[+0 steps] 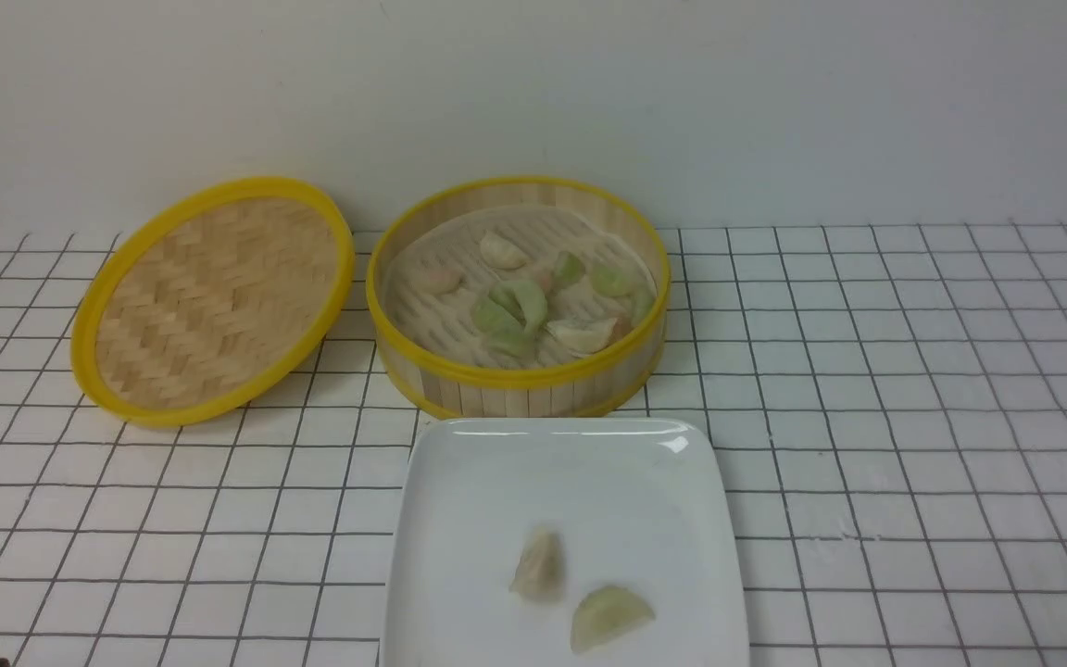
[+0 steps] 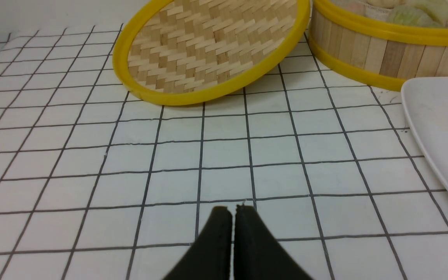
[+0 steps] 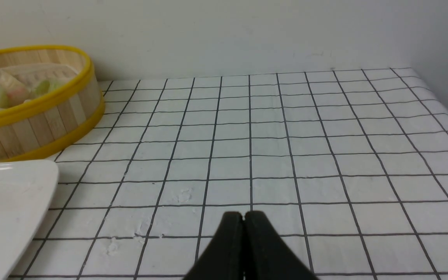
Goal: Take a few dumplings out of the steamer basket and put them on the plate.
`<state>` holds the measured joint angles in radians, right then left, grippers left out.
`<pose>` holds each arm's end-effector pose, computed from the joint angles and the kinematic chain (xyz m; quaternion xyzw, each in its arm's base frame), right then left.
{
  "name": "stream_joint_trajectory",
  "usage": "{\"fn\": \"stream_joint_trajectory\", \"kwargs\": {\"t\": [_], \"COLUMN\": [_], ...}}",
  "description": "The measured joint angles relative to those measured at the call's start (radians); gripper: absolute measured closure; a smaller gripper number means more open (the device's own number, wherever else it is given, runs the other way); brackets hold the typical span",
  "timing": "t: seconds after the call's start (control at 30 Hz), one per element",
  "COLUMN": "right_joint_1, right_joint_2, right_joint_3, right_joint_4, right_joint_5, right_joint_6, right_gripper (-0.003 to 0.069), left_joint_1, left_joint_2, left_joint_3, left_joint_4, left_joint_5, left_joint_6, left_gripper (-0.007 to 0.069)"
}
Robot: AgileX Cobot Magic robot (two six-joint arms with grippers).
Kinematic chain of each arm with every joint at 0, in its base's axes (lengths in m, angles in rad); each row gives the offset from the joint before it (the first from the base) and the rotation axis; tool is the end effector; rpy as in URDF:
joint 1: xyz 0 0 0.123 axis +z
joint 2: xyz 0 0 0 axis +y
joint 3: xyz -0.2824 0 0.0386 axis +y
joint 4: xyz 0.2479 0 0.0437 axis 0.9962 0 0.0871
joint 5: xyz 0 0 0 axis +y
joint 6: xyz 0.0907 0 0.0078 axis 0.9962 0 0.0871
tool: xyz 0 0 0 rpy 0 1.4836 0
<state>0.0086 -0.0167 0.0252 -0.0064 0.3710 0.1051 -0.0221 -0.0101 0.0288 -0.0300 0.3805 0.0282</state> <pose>0.0524 0.0002 0.1721 0.0370 0.8017 0.0312 0.5958 0.0525 -0.0022 0.1698 0.0124 0.8082 -0.0109 0.5886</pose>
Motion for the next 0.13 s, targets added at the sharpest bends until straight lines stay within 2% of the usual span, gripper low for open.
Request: {"fn": "stream_joint_trajectory", "kwargs": {"t": [0.13], "right_joint_1": [0.0], "right_joint_2": [0.0], "right_joint_3": [0.0], "right_joint_4": [0.0], "right_joint_5": [0.0], "right_joint_6": [-0.001], "right_gripper": [0.0669], "left_joint_1": [0.0], "left_joint_2": [0.0], "left_joint_3": [0.0], "left_joint_4": [0.0], "left_joint_5": [0.0], "left_joint_6": [0.0], "left_gripper": [0.0631]}}
